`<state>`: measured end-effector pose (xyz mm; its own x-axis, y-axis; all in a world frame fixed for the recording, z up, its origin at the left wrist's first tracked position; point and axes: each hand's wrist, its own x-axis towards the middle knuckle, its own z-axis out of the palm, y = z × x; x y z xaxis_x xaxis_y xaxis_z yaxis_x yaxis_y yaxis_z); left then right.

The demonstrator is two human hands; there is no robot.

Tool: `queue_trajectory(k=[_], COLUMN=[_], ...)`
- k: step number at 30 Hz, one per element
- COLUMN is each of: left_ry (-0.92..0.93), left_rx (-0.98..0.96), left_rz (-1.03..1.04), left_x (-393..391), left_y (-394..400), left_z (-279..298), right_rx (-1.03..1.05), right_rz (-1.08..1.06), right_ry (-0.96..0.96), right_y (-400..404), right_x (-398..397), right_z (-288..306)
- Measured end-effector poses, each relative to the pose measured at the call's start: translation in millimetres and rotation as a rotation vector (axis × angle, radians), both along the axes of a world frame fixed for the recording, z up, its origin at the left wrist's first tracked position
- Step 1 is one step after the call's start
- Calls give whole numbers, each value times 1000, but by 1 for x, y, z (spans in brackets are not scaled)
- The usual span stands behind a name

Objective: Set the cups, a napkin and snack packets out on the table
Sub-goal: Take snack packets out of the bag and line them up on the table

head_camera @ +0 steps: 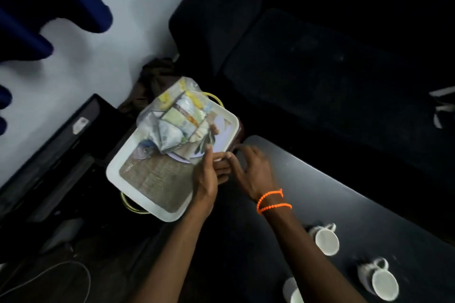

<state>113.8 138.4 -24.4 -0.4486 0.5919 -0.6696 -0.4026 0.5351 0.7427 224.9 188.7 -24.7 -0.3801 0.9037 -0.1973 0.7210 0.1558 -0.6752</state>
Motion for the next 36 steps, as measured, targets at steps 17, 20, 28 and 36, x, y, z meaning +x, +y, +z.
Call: queue_trajectory(k=[17, 20, 28, 36], left_ry=[-60, 16, 885, 593], left_rx=[-147, -138, 99, 280], left_rz=[371, 369, 32, -213], left_x=[-181, -182, -144, -98], left_y=[30, 33, 13, -20], left_z=[-40, -43, -39, -10], right_rx=[94, 37, -269, -716], right_rz=[277, 242, -194, -513], right_ry=[-48, -10, 426, 730], right_y=[57, 59, 60, 68], right_x=[-154, -153, -160, -127], right_z=[-46, -52, -19, -13])
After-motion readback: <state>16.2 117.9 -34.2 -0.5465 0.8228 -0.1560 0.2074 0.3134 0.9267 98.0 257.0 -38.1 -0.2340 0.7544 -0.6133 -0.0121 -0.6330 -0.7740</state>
